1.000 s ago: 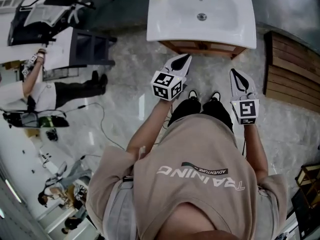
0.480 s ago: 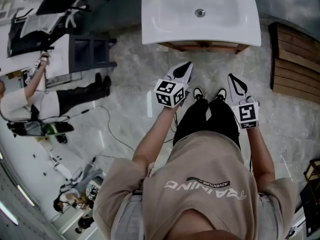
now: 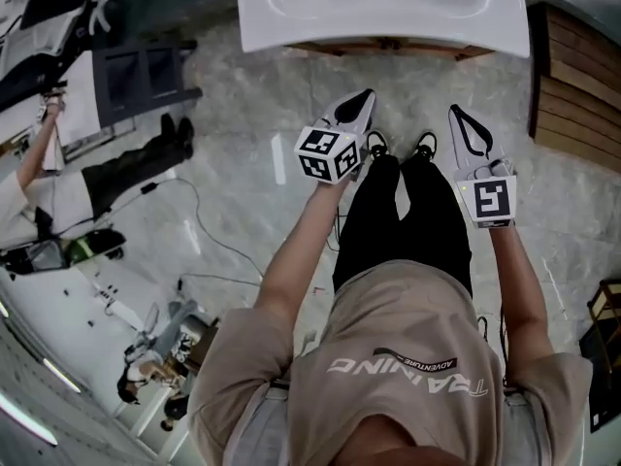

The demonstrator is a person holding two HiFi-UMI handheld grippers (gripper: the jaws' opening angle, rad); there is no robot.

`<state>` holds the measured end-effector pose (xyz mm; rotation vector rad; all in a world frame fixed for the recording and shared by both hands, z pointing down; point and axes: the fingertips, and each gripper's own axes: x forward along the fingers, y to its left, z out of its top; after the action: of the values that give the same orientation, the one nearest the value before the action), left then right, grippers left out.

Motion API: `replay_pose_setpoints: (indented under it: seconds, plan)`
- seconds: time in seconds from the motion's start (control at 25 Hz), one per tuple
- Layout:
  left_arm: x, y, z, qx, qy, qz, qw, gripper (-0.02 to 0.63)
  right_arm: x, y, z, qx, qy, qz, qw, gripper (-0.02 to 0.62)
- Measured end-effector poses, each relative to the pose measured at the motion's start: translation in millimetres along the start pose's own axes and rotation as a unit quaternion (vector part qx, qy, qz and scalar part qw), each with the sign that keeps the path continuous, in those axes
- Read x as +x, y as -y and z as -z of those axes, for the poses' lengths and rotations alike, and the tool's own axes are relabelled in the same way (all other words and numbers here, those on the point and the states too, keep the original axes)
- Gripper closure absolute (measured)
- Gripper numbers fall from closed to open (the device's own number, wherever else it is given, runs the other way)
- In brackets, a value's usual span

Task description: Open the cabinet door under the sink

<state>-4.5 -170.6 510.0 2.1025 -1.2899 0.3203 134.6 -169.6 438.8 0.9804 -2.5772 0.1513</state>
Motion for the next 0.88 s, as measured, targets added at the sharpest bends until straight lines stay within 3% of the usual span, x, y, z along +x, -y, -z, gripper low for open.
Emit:
replay_pose_setpoints:
  seconds: [0.24, 0.44, 0.56, 0.88]
  plan:
    - [27.6, -21.1, 51.0, -0.041, -0.028, -0.001, 0.9988, 0.592, 20.3, -2.1, 9.6, -0.015, 0.033, -0.003, 0.999, 0.592]
    - [48.3, -27.3, 71.7, -0.069, -0.029, 0.013, 0.9971, 0.592, 36.5, -10.1, 53.9, -0.057, -0.005, 0.004, 0.998, 0.592]
    - [60.7, -32.7, 74.4, -0.103, -0.009, 0.023, 0.9944, 0.592, 43.9, -13.8, 69.6, -0.075, -0.009, 0.007, 0.997, 0.592]
    - [87.3, -70.1, 90.1, -0.208, 0.042, 0.009, 0.9772, 0.591, 79.6, -7.5, 108.9, -0.029, -0.008, 0.031, 0.999, 0.592]
